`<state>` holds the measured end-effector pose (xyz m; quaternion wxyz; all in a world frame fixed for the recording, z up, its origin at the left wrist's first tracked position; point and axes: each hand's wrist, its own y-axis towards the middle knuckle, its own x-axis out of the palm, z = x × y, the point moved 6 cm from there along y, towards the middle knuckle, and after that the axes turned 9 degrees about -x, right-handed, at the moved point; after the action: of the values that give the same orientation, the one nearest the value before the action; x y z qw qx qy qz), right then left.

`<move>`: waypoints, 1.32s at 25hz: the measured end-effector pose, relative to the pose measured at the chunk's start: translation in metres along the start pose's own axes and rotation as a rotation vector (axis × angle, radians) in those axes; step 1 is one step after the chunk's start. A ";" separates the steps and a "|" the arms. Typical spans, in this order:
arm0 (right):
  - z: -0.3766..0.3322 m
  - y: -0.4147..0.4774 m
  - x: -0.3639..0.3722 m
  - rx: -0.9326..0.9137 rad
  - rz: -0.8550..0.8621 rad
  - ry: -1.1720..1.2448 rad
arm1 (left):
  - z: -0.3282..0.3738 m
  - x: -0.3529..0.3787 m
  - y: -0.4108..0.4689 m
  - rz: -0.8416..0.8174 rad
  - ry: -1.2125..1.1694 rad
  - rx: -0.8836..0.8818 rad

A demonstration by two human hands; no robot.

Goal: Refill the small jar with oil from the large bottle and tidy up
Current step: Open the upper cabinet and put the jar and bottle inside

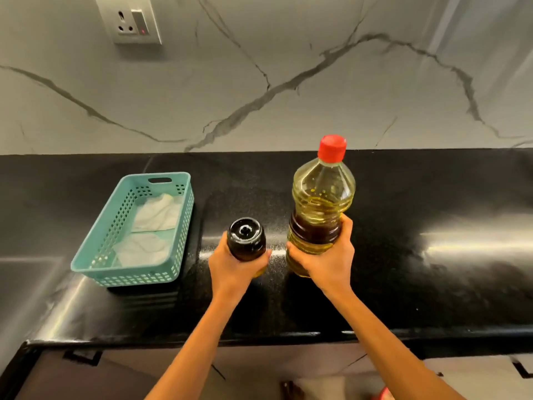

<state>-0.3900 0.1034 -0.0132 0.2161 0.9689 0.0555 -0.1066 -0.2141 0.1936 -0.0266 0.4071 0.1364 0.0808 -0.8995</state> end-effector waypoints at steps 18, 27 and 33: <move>-0.415 0.268 -0.098 -0.738 -0.058 0.326 | 0.511 -0.114 0.059 0.230 -0.183 0.757; -0.445 0.376 -0.097 -0.566 -0.065 0.313 | 0.564 -0.095 0.124 0.189 -0.175 0.618; -0.431 0.419 -0.091 -0.510 -0.061 0.245 | 0.569 -0.081 0.157 0.212 -0.097 0.631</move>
<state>-0.3357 -0.0939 0.5594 0.4414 0.8867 0.1354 0.0221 -0.1468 0.0017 0.5337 0.4395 0.2205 -0.2357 -0.8383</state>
